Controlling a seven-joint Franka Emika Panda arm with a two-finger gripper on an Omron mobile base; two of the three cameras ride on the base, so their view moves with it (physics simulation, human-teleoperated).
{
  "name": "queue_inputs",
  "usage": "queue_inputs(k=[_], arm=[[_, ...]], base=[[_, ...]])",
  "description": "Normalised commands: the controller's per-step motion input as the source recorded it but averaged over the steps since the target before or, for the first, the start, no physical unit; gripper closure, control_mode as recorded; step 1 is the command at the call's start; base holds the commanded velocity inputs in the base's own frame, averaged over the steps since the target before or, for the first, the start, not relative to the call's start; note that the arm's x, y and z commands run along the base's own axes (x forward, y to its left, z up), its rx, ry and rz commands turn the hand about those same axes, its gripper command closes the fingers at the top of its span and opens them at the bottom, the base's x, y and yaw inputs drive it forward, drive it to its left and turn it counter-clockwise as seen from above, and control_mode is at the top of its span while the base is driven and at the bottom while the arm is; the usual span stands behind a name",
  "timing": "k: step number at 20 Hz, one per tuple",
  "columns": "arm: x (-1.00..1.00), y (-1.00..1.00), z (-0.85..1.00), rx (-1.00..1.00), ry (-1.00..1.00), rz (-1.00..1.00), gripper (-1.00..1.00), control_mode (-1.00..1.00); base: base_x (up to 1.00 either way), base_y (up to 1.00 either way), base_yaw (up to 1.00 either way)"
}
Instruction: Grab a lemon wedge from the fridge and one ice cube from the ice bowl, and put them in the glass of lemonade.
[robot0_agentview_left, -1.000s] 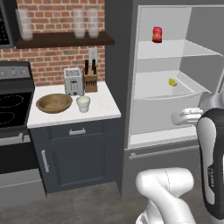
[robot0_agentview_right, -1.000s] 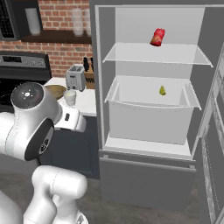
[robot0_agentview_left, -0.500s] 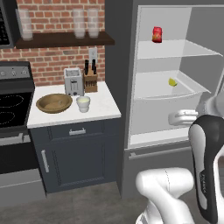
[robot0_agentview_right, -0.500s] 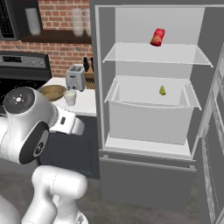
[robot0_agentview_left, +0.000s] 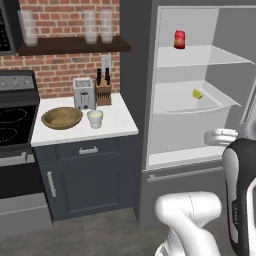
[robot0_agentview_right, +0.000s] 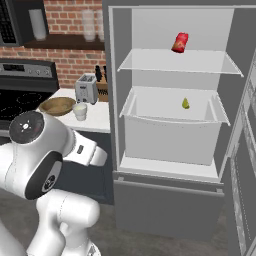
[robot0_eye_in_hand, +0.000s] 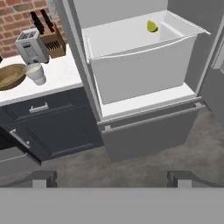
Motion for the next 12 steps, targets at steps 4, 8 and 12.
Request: queue_inputs(k=[4,8,12], arm=[[0.00,-0.22,-0.02,0.01,-0.03,-0.09,-1.00,-1.00],[0.09,0.29,0.00,0.00,-0.03,-0.06,-1.00,-1.00],[0.11,0.22,0.00,0.00,-0.02,-0.03,-1.00,-1.00]], base=[[0.00,0.00,0.00],[0.00,0.00,0.00],[0.00,0.00,0.00]])
